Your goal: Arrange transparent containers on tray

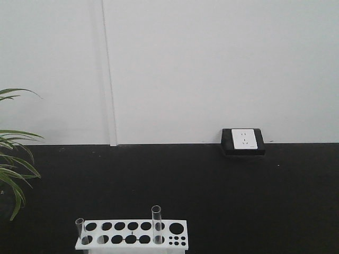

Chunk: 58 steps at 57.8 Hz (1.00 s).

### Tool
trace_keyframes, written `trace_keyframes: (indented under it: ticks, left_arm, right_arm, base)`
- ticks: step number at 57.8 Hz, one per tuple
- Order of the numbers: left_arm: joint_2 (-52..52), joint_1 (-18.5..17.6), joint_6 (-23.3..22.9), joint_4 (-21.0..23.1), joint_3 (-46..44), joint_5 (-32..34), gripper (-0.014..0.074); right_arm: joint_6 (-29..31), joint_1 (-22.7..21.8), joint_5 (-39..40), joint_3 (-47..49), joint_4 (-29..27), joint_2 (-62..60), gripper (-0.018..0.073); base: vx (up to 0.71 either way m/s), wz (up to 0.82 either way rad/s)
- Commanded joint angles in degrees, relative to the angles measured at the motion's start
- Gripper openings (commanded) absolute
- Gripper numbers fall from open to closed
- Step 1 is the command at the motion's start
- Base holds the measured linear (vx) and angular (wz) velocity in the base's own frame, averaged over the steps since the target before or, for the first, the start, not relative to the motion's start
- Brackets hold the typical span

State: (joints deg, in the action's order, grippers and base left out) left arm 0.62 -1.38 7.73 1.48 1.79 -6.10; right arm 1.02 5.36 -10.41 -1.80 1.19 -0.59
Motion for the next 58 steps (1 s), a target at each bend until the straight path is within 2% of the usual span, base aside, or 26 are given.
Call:
trace_keyframes:
  ticks: [1,43,52,58]
  left_arm:
    - [1.25,-0.07,-0.47,0.15,1.88,4.88,0.0003]
    - [1.25,-0.07,-0.52,0.15,1.88,5.00,0.0003]
    - [1.25,-0.07,-0.58,0.15,1.82,8.69,0.0003]
    - [1.25,-0.07,-1.29,0.98,1.19,15.27,0.0003]
  right_arm:
    - [0.43,-0.20,4.80,-0.44,0.53,-0.47,-0.0011]
    - [0.43,-0.20,5.52,-0.44,0.53,-0.47,-0.0011]
    - [0.43,-0.20,5.65,-0.44,0.53,-0.47,-0.0011]
    - [0.16,-0.20,9.37,-0.44,0.26,-0.47,-0.0011]
  base:
    - [0.00,0.00]
    - [0.00,0.00]
    - [0.00,0.00]
    - [0.00,0.00]
